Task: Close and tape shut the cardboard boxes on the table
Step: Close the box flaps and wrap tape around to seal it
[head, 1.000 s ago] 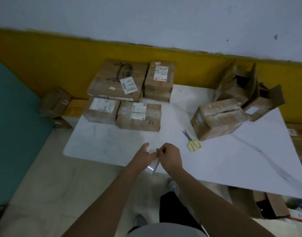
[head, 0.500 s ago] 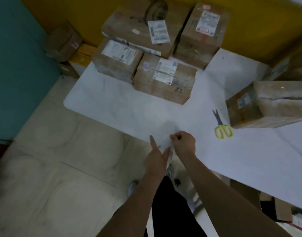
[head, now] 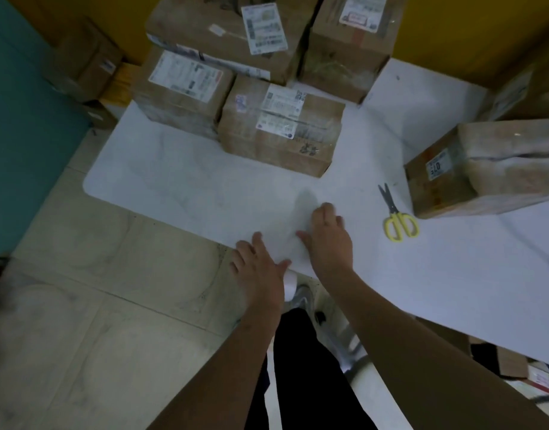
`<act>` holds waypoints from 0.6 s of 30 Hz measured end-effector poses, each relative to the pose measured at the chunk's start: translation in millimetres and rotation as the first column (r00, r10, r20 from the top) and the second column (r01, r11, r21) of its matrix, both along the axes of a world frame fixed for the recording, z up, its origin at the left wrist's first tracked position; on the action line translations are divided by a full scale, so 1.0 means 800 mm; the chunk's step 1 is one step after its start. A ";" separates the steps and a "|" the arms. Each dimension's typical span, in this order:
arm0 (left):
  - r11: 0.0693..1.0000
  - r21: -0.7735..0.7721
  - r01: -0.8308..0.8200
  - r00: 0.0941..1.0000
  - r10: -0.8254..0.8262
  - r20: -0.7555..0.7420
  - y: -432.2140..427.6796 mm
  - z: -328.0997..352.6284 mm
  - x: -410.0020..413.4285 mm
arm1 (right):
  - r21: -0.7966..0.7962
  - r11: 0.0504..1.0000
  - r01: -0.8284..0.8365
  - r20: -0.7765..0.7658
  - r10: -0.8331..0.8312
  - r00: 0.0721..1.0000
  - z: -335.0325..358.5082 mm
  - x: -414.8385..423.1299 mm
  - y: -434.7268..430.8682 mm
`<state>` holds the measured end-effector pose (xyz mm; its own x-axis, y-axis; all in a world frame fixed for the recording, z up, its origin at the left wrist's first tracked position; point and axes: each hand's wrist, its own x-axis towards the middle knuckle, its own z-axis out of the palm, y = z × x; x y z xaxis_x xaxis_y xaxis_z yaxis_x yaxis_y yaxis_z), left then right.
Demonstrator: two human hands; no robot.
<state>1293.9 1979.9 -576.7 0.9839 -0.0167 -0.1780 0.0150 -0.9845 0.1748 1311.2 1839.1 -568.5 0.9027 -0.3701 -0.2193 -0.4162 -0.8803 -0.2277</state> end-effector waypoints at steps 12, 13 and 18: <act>0.758 -0.050 0.650 0.737 -0.645 -0.203 -0.061 0.024 0.074 | 0.112 0.990 0.084 0.091 -0.095 0.991 0.047 -0.046 -0.063; 0.773 -0.100 0.626 0.739 -0.630 -0.239 -0.073 0.035 0.079 | 0.136 0.985 0.105 0.106 -0.119 0.987 0.060 -0.053 -0.071; 0.759 -0.433 0.487 0.729 -0.626 -0.277 -0.158 0.127 0.095 | 0.095 0.975 0.199 0.302 -0.218 0.928 0.146 -0.080 -0.142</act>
<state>1370.0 1853.4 -475.3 0.6233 -0.6607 -0.4184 -0.3840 -0.7246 0.5722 1247.4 1725.2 -451.6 0.8334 -0.5519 0.0295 -0.4892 -0.7614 -0.4254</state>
